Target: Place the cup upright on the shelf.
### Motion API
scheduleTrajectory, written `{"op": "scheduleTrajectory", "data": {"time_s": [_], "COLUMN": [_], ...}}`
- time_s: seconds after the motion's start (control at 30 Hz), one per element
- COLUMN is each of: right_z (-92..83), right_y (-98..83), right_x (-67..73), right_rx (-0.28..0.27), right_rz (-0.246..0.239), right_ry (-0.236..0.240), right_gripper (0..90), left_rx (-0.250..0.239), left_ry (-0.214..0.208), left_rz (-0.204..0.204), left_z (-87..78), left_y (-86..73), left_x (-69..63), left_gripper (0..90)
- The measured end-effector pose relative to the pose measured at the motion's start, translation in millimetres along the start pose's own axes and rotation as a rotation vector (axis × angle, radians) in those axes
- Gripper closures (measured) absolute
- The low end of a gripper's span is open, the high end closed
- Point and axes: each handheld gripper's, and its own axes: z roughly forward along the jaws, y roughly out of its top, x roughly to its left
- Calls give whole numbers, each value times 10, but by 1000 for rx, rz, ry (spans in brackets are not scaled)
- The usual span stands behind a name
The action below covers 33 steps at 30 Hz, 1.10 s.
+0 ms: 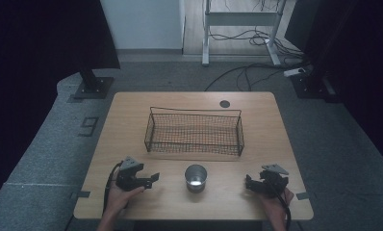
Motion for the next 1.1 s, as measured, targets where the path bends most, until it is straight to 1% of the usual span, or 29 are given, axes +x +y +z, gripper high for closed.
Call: {"op": "scheduleTrajectory", "data": {"time_s": [0.13,0.2,0.3,0.57,0.67,0.8,0.9,0.97,1.1], "right_z": [-18,-30,-38,-45,-49,-75,-80,-78,-78], "right_y": [-14,-26,-34,-39,-42,-62,-67,-67,-67], "right_x": [-16,-23,-21,-18,-13,13,22,21,18], "right_rx": [-5,-7,-8,-10,-13,-20,-22,-22,-21], "right_rz": [-10,-21,-17,-17,-17,-19,-21,-20,-20], "right_ry": [6,18,14,14,14,12,13,14,16], "right_gripper": [34,36,37,50,61,91,90,89,88], "left_rx": [-14,-19,-25,-40,-49,-75,-90,-99,-105], "left_ry": [0,1,-2,-15,-27,-33,-35,-46,-53], "left_rz": [-13,-15,-18,-13,-13,-25,-28,-30,-28], "left_z": [-42,-62,-82,-116,-142,-193,-226,-241,-252], "left_y": [3,3,6,38,51,70,83,93,106], "left_x": [30,36,35,-2,-21,-37,-46,-54,-74], "left_gripper": [169,169,168,168,169,179,179,179,173]}}
